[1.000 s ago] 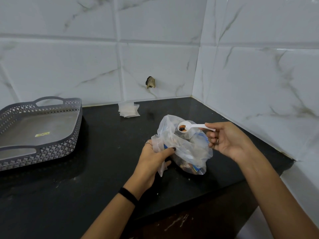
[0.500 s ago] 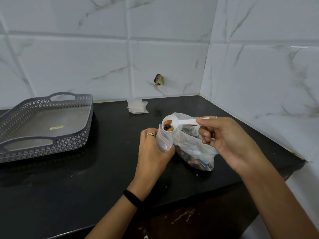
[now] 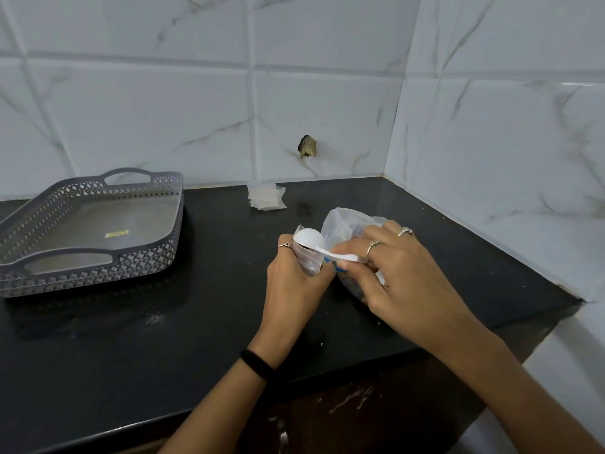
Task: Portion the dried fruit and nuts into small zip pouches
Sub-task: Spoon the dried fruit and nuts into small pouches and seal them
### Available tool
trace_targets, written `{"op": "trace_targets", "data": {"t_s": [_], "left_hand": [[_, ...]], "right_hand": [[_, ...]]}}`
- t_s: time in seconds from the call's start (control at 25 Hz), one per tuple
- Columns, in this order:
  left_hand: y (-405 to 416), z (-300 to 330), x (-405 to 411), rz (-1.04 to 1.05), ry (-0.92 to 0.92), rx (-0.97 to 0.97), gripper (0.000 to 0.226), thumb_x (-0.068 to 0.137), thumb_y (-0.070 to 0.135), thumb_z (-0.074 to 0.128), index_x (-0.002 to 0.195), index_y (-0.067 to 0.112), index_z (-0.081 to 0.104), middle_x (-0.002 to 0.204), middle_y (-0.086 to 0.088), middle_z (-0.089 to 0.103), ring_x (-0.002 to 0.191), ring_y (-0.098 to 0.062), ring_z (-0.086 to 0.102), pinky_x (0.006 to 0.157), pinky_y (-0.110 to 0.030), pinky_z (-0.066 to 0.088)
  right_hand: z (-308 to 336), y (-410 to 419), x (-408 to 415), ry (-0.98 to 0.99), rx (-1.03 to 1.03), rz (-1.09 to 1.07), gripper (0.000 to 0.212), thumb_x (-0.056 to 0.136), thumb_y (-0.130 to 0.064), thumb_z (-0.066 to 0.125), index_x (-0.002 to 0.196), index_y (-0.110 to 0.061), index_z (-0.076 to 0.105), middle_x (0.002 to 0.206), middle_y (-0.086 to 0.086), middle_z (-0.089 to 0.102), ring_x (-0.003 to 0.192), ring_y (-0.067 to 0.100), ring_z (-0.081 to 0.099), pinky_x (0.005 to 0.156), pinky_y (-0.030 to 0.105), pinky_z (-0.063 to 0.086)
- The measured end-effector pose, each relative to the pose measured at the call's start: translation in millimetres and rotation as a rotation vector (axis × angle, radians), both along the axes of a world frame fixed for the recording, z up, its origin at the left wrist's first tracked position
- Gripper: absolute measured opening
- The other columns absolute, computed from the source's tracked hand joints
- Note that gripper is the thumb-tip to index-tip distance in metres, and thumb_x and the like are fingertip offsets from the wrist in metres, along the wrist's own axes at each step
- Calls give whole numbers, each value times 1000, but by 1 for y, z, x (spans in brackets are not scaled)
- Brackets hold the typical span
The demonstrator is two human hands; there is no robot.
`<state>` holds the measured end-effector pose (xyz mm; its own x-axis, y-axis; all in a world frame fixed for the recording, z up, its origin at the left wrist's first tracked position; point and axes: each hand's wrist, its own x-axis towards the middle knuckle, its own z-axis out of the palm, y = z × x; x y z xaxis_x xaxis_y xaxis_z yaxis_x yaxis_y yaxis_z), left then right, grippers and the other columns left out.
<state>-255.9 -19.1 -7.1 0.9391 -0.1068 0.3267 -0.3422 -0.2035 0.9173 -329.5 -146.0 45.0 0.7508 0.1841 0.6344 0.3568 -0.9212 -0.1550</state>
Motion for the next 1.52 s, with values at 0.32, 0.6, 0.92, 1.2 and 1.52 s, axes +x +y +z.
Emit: {"op": "trace_targets", "data": {"t_s": [0.32, 0.6, 0.92, 1.2, 1.52], "left_hand": [[-4, 3, 1, -11, 0, 41, 38, 77, 24, 75, 102, 18, 47, 94, 4, 65, 79, -4, 60, 55, -3, 42], [-14, -10, 0, -110, 284, 20, 32, 83, 33, 69, 105, 20, 51, 96, -1, 65, 79, -16, 67, 64, -30, 55], [-46, -20, 13, -175, 612, -366, 24, 90, 18, 55, 113, 13, 55, 108, -14, 68, 87, -29, 72, 67, -38, 60], [-49, -25, 21, -273, 646, -448, 31, 91, 12, 50, 120, 12, 57, 113, -17, 68, 98, -33, 70, 76, -50, 59], [-61, -20, 21, -219, 523, -354, 36, 78, 22, 55, 111, 12, 63, 107, -11, 72, 99, -27, 70, 86, -51, 57]], "right_hand": [[9, -11, -10, 15, 433, 64, 16, 88, -14, 62, 97, -22, 73, 79, -18, 62, 74, 1, 54, 67, 10, 40], [2, -75, 27, 274, 292, -365, 19, 83, -14, 53, 80, -15, 71, 77, -6, 69, 66, 7, 60, 61, 21, 49], [-12, -81, 71, 579, 44, -409, 22, 82, -14, 53, 89, 0, 69, 87, 17, 68, 75, 29, 56, 66, 30, 35], [-16, -94, 66, 707, 609, -278, 19, 74, -16, 68, 79, 1, 69, 78, 5, 64, 76, 20, 57, 71, 35, 40], [-41, -83, 64, 622, 1155, -318, 21, 82, -17, 63, 64, -12, 56, 53, -2, 47, 54, 12, 40, 60, 27, 32]]}}
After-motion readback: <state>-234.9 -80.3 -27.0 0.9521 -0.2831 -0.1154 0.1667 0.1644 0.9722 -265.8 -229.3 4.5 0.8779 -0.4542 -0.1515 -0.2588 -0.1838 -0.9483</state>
